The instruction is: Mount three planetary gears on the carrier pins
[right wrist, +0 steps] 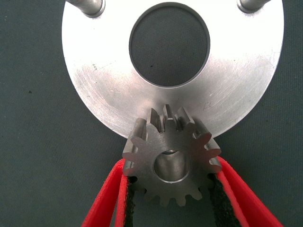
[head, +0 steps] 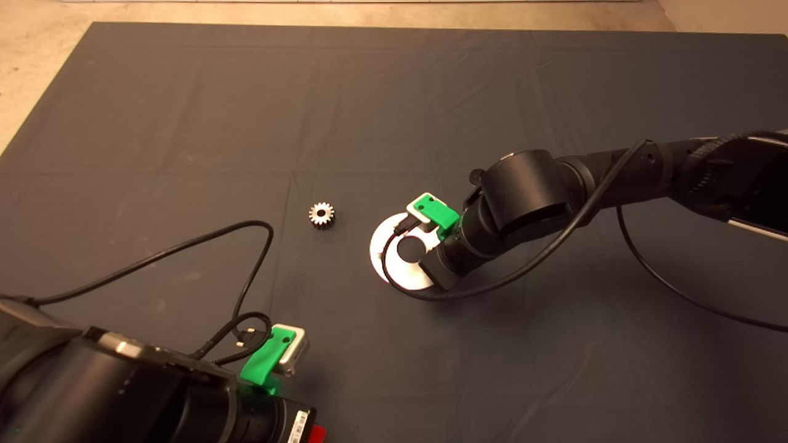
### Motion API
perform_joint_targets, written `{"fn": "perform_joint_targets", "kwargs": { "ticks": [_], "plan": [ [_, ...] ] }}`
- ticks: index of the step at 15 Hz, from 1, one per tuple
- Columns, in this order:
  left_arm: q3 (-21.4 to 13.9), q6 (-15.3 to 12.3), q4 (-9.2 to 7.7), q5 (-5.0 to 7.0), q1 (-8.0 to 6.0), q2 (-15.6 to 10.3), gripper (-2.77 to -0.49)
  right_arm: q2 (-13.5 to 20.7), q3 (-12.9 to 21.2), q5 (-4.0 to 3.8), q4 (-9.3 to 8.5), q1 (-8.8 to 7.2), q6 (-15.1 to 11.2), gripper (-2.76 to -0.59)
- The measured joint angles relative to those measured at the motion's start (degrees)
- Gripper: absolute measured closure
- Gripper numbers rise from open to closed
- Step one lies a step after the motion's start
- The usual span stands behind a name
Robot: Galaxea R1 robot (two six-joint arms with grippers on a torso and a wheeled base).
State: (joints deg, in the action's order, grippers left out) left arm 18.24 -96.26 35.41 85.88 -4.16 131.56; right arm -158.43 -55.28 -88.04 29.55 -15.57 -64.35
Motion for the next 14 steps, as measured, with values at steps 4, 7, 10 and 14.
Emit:
{"fn": "perform_joint_targets", "kwargs": {
  "ticks": [4,7,10,14],
  "plan": [
    [0.0,0.0,0.00,-0.57,0.00,0.0,-1.49,0.0,0.5,0.02,0.00,-0.80,0.0,-0.92],
    [0.0,0.0,0.00,-0.61,0.00,0.0,-1.49,0.0,0.6,-0.02,0.00,-0.79,0.0,-0.92],
    [0.0,0.0,0.00,-0.61,0.00,0.0,-1.49,0.0,0.7,0.00,0.00,-0.79,0.0,-0.92],
    [0.0,0.0,0.00,-1.66,0.00,-1.4,-1.49,0.0,0.7,-0.02,0.00,-0.79,0.1,-0.92]
  ]
}}
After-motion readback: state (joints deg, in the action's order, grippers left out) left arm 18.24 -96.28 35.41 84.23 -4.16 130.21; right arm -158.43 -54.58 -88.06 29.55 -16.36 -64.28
